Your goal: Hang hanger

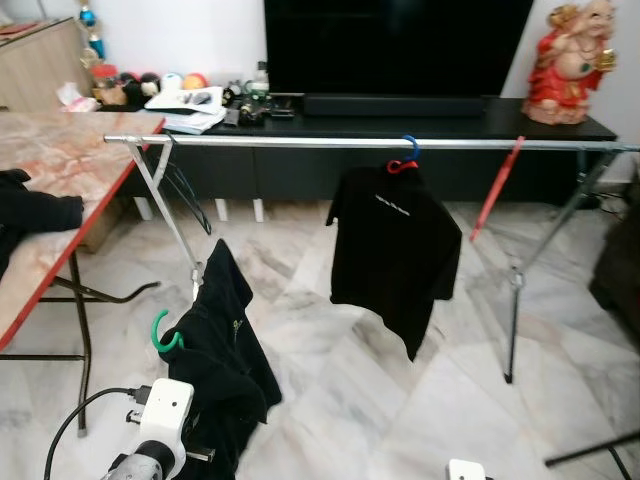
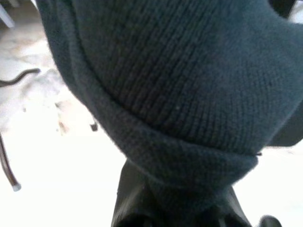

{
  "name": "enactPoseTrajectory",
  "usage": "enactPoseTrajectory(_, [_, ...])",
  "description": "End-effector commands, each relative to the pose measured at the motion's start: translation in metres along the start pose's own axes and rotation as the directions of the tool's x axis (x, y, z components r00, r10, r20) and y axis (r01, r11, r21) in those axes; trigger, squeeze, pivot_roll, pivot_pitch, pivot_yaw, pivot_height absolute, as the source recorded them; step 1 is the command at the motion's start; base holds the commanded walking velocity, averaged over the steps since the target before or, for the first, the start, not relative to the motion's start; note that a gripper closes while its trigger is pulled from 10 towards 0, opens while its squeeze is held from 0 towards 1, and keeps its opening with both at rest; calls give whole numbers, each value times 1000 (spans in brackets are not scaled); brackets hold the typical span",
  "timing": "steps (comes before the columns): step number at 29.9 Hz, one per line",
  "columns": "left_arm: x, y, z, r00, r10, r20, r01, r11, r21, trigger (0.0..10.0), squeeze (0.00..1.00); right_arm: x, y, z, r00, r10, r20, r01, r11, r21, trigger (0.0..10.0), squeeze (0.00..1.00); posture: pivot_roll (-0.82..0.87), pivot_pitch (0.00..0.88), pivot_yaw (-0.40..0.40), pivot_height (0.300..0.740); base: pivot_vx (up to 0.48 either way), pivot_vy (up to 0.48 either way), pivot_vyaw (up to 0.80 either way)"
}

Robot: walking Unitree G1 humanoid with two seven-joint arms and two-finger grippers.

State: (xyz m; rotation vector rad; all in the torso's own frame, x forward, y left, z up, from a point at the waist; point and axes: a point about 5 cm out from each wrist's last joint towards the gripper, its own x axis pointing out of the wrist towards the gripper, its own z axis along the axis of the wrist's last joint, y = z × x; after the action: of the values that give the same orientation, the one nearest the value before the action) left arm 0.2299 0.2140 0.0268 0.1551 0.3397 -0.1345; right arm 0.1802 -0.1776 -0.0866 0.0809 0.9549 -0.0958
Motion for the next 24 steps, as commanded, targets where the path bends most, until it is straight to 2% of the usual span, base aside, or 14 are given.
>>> enactPoseTrajectory(1, [1, 2, 10, 999, 2, 40, -2, 1000, 7, 10000, 0, 0, 2, -1, 1000, 7, -4, -7, 1000, 3, 10000, 0, 162, 62, -20, 740, -285, 0, 0])
enactPoseTrajectory(13, [3, -1, 16, 998, -42, 48, 41, 999, 19, 10000, 0, 0, 4, 1, 1000, 4, 9, -4, 1000, -5, 10000, 0, 164, 46, -12, 740, -288, 0, 0])
enactPoseTrajectory(20, [5, -3, 25, 993, -100, 55, 97, 994, 49, 10000, 0, 2, 10, 16, 997, 30, 69, -29, 1000, -10, 10000, 0, 165, 40, -8, 740, -37, 0, 0])
enactPoseTrajectory(24, [9, -11, 43, 980, -182, 80, 177, 982, 67, 10000, 0, 4, 17, 38, 988, 67, 142, -62, 997, -44, 10000, 0, 166, 40, -7, 740, 0, 0, 0])
